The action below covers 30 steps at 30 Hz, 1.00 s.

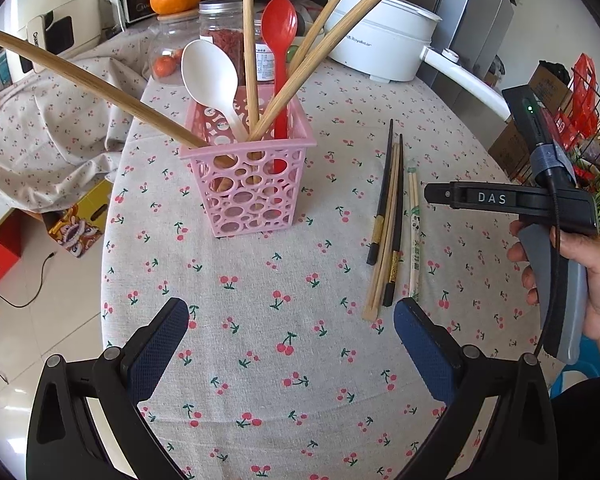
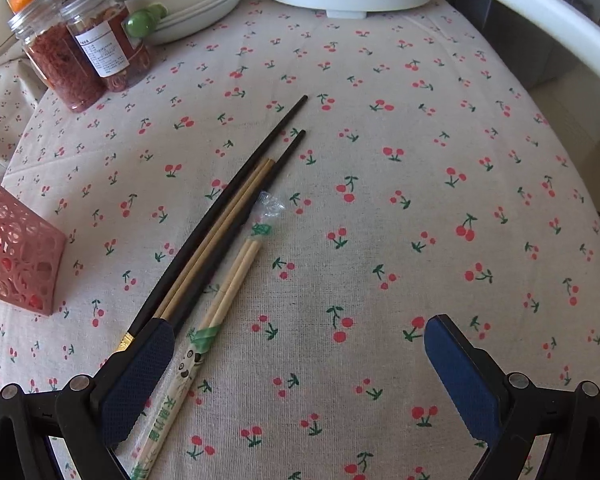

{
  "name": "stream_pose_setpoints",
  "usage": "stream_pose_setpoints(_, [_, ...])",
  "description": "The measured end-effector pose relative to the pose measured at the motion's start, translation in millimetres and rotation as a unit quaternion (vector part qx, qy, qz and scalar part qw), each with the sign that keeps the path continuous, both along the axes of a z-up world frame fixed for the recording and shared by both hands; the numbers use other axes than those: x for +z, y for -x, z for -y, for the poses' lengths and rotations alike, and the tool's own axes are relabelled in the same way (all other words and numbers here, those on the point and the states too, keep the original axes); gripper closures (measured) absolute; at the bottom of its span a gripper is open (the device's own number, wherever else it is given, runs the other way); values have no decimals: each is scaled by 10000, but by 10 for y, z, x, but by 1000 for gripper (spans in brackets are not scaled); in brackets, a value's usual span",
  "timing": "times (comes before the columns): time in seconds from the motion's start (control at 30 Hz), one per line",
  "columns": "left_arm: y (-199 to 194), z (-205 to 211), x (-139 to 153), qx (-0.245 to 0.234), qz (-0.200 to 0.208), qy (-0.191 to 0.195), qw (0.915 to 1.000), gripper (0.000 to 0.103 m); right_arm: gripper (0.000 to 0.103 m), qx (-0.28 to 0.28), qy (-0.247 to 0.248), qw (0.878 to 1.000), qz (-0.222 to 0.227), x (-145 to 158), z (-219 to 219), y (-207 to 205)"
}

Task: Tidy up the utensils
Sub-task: 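Move the right tool back to the chopsticks on the table, then grasp the paper-wrapped chopsticks with the right tool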

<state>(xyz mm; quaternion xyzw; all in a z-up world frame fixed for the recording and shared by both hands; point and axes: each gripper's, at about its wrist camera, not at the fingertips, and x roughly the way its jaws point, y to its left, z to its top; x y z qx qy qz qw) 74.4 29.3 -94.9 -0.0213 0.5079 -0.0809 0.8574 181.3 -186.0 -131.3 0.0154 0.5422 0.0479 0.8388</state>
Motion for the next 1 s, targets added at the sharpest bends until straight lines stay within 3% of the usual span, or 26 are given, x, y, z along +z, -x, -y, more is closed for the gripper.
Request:
stream_pose_setpoints(0.37, [15,48,-6,-132,-27,5,9999,0,0,-156,513,9978,-401,-274,-112,-95])
stream_pose_setpoints(0.7, [11,336,-4,-505,45,-104,9987,0,2,-171,479,9951,-848,-260,96,59])
stream_pose_setpoints(0.83, [-10,488,20,-617,99,-75,9980,0,18,-116,477,9959,-759,-183,194,132])
stream_pose_setpoints(0.93, [-36,619,38,-694,131,-76,9975,0,35,-36,459,9966,-677,-121,284,192])
stream_pose_setpoints(1.0, [-51,696,49,-728,138,-50,9972,0,55,29,427,9971,-636,-90,369,217])
